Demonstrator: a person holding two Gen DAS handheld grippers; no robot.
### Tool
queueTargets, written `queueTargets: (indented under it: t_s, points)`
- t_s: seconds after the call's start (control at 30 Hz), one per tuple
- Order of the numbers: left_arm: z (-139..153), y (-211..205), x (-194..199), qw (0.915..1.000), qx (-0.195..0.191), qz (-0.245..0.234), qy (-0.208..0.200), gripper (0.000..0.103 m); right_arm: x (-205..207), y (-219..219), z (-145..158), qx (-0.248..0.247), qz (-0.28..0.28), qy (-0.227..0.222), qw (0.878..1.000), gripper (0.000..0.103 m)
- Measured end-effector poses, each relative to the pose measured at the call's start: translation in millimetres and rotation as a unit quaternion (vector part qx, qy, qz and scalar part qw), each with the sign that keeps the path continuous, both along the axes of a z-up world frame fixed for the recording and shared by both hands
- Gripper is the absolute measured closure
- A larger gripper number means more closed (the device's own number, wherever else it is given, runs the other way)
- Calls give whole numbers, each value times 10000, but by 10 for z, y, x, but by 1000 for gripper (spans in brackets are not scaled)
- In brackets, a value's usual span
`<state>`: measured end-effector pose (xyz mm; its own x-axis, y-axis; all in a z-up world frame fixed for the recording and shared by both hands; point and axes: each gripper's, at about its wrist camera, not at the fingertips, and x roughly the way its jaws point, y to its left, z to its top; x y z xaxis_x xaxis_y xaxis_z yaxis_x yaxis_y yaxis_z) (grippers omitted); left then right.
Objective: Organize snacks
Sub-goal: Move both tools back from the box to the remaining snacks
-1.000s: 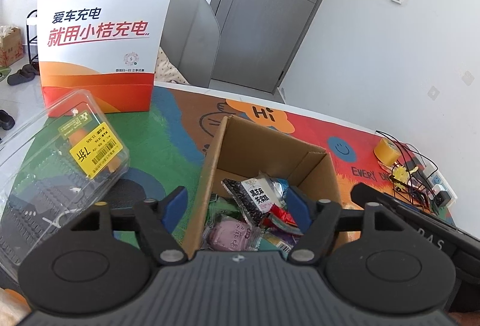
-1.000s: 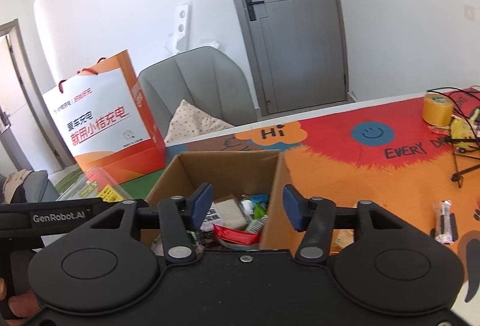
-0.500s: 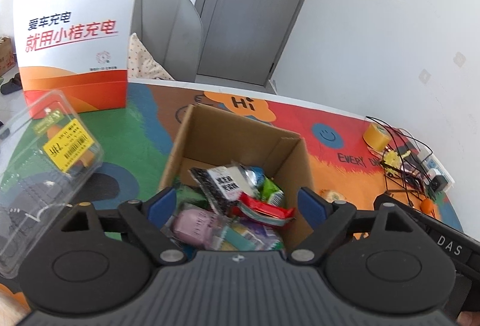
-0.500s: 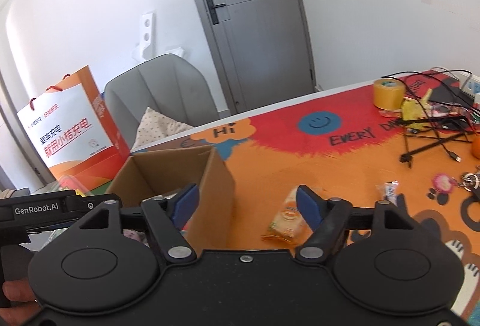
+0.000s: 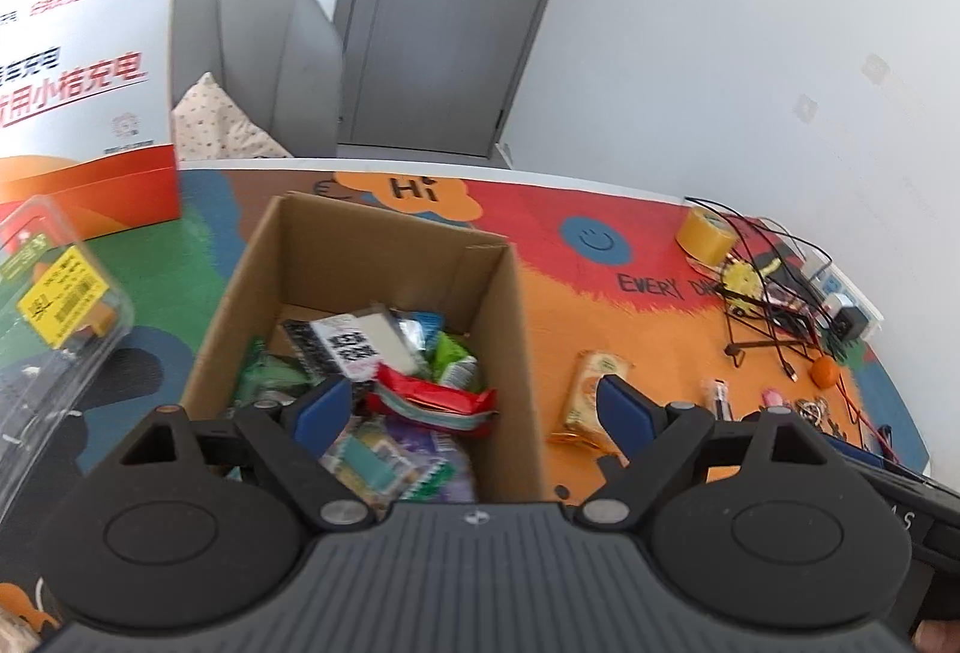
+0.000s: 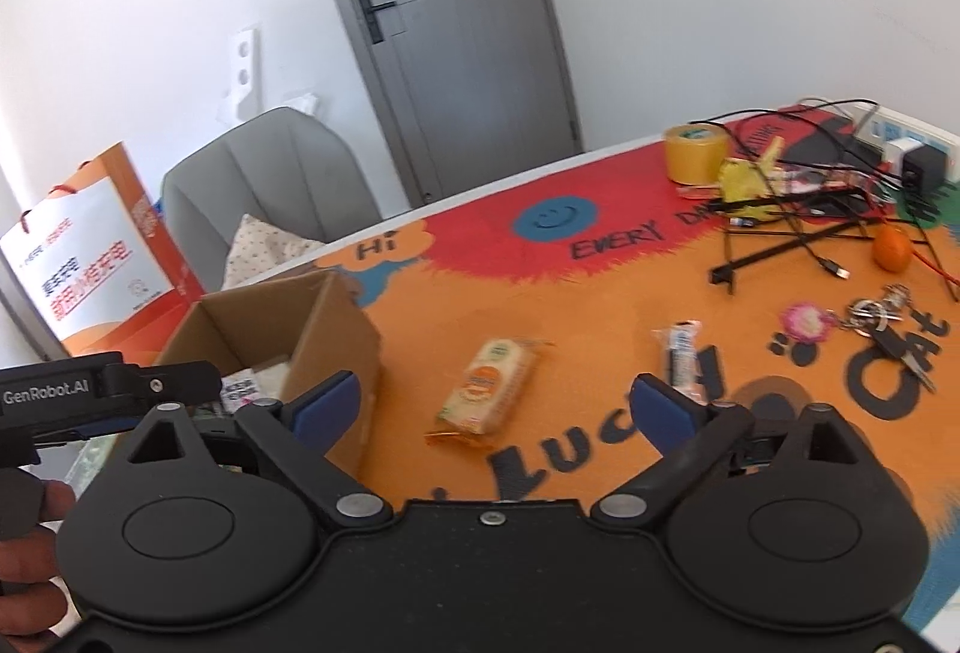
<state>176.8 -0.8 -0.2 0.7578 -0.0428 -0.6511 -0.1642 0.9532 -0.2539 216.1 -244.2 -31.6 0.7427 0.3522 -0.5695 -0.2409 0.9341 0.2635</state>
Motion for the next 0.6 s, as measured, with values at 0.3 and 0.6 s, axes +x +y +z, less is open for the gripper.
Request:
queueTargets:
  t_s: [0.3,0.6]
  points:
    - [-5,-319,147,9992,146,-378,-25,15,58,-288,-128,1,-341,173,9993,0]
    - [-53,-666,340,9970,325,-705,62,15,180,-519,-272,-17,-581,316,9978,0]
